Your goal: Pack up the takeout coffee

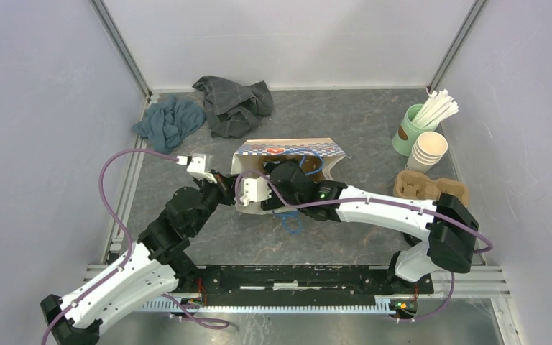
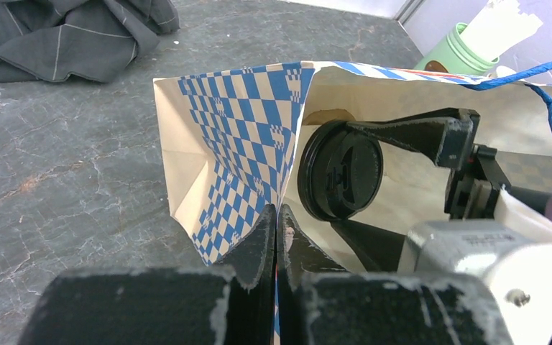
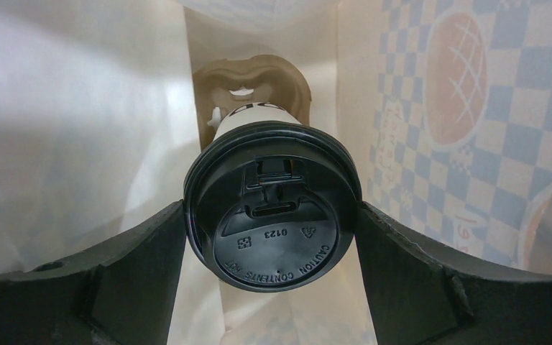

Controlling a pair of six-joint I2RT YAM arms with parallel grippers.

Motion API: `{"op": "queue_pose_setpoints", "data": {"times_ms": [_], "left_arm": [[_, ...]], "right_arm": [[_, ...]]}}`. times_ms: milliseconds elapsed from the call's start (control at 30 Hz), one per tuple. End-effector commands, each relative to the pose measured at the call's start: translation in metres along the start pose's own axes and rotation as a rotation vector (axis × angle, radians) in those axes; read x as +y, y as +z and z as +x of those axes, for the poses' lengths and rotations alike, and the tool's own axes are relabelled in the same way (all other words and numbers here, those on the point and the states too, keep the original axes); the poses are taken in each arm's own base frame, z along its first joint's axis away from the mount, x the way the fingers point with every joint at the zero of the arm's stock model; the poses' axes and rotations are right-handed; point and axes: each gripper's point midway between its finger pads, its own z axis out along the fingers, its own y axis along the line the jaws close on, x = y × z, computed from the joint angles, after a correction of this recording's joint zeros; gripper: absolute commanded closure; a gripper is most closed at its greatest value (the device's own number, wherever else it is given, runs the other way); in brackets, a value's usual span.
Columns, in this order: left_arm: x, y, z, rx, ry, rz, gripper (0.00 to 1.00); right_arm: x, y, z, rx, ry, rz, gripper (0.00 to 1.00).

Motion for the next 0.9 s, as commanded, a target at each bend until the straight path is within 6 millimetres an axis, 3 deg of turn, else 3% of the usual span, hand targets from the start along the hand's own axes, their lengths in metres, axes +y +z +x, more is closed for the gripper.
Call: {"op": "queue_pose_setpoints", "data": {"times_ms": [0, 367, 867], "left_arm": [[-0.006, -0.001, 0.0, -0.003, -0.02, 0.027, 0.98], [-0.01, 0.001, 0.002, 0.009, -0.031, 0.042, 0.98], [-0.009, 0.002, 0.001, 0.01, -0.033, 0.032, 0.98]], "right_arm": [[-0.02, 0.004, -0.012, -0.074, 0.049, 0.06, 0.41], [-0.013, 0.017, -0.015, -0.104, 0.051, 0.017, 0.42], [-0.011, 0.031, 0.004, -0.049, 0.055, 0.026, 0.42]]}}
